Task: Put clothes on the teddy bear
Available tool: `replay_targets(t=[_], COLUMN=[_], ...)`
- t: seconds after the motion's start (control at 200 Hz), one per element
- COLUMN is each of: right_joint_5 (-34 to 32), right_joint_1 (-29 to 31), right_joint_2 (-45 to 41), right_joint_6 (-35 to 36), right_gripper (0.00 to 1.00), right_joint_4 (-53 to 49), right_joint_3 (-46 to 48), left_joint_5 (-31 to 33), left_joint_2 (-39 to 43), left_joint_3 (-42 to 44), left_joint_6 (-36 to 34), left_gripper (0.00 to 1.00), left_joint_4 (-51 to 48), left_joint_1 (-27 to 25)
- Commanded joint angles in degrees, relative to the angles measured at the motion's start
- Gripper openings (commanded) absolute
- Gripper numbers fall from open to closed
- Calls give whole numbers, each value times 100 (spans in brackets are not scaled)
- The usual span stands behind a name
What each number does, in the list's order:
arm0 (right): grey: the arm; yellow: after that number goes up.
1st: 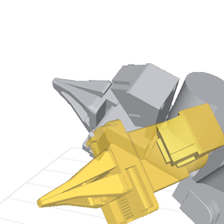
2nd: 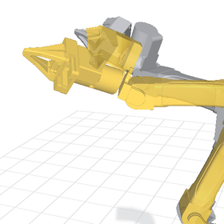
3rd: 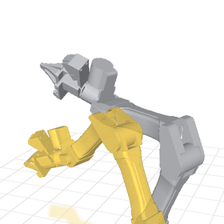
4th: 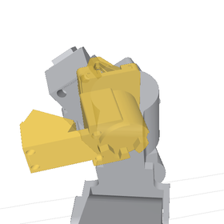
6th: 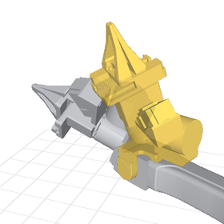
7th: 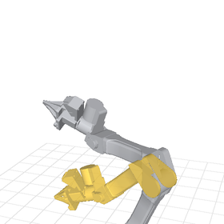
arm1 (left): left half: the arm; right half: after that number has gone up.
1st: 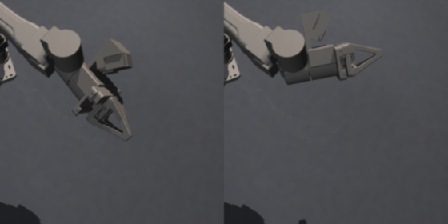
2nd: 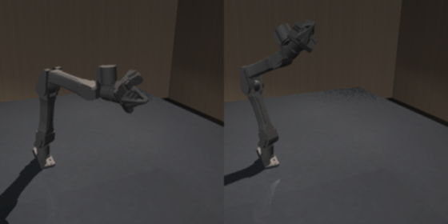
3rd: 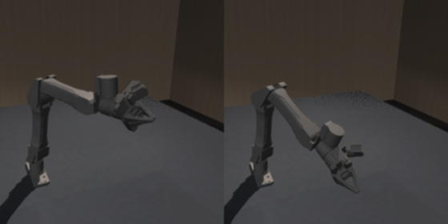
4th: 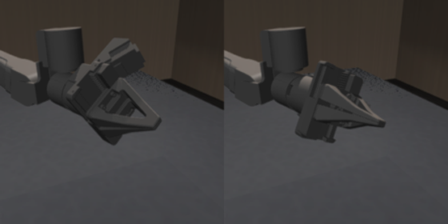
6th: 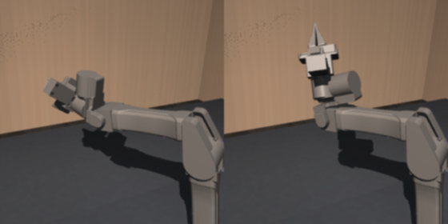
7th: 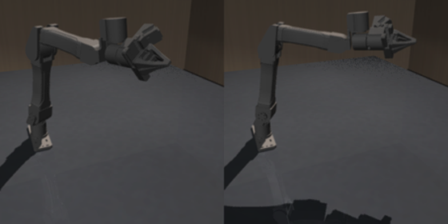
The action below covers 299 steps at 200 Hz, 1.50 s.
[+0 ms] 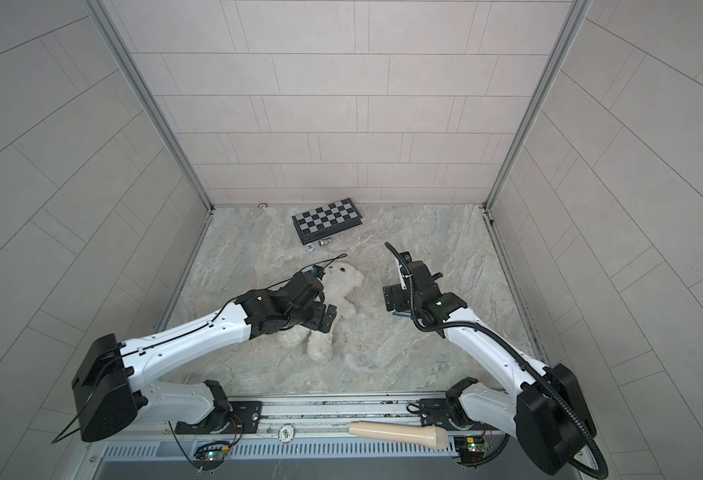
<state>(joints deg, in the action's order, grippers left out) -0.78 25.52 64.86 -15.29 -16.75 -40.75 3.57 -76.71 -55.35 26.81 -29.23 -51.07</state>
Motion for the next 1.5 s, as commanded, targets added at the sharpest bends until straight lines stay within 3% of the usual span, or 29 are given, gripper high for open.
replay_targets(t=[0.0,0.175,0.355,0.551,1.036,1.492], right_joint_5=[-37,-134,-383,-702,-681,-370], right_joint_1=[-14,-25,-82,-160,-205,-192], right_joint_2=[-144,-343,-800,-1196,-992,-687], right_joint_6=[-112,-162,-240,-342,-335,-379], right_gripper=[97,97,97,99,99,98], right_joint_4=[126,155,106,37,116,310], right_joint_3=[130,262,454,494,409,375], left_joint_5=[-407,-594,-553,-485,-514,-129], left_joint_2=[-353,-1191,-2040,-2510,-2012,-554], left_joint_3=[-316,-1122,-1736,-1892,-690,267], left_joint_6=[150,138,-36,-121,202,-2], left_gripper=[98,93,91,91,89,85], left_joint_4=[485,687,617,477,842,392], left_joint_1=[-164,-519,-554,-562,-571,-567])
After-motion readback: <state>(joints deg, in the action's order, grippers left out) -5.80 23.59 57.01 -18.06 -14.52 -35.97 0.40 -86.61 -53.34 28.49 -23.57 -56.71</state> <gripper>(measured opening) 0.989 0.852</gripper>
